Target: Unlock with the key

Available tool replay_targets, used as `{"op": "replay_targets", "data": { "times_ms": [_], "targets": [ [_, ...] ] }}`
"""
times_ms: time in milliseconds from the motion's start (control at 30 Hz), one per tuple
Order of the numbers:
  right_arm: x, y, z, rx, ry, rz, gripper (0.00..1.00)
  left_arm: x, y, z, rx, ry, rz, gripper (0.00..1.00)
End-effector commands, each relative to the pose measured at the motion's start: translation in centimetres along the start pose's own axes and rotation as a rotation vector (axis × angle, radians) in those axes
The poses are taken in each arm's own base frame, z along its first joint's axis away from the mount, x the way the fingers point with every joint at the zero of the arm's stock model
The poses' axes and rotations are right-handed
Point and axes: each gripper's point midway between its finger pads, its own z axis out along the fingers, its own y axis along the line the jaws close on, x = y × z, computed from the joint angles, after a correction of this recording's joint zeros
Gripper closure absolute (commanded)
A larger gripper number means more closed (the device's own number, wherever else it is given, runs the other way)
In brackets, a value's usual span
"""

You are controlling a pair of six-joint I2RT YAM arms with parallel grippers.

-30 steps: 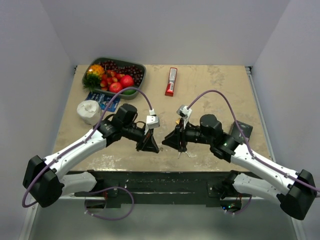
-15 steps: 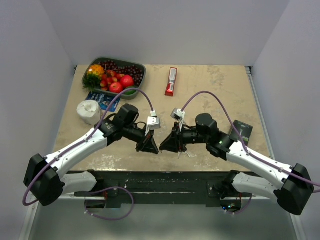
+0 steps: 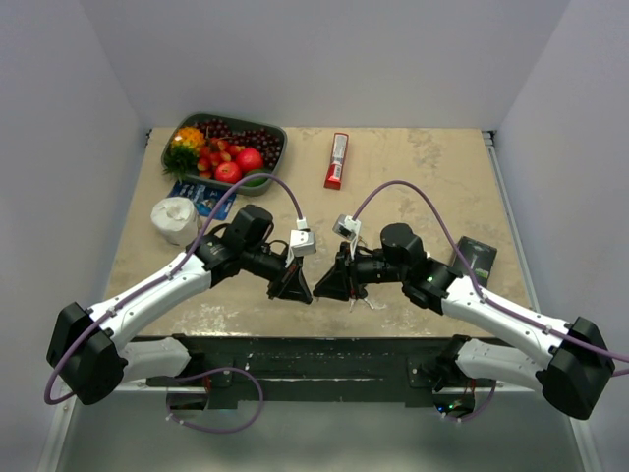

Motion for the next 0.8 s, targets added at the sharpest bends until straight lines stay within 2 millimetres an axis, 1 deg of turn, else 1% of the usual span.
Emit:
{"op": "replay_targets", "data": {
  "times_ms": [0, 300, 433, 667, 767],
  "targets": [
    [0.2, 0.4, 0.2, -0.034, 0.005, -0.027, 0.74, -1.9, -0.5, -0.3, 0.011, -0.033, 0.063, 1.00],
    [0.8, 0.0, 0.5, -0.030, 0.027, -0.019, 0.76, -2.0, -0.5, -0.3, 0.010, -0.037, 0.070, 1.00],
    [0.9, -0.1, 0.4, -0.029, 0.031, -0.017, 0.80, -1.9, -0.4, -0.4, 0.003, -0.037, 0.069, 1.00],
    [1.4, 0.1, 0.3, -0.035, 0.043, -0.011, 0.84, -2.6, -0.2, -0.6, -0.032, -0.068, 0.093, 1.00],
    [1.5, 0.1, 0.1, -0.037, 0.043, -0.012, 0.84, -2.7, -0.2, -0.6, -0.031, -0.073, 0.095, 1.00]
  ]
}}
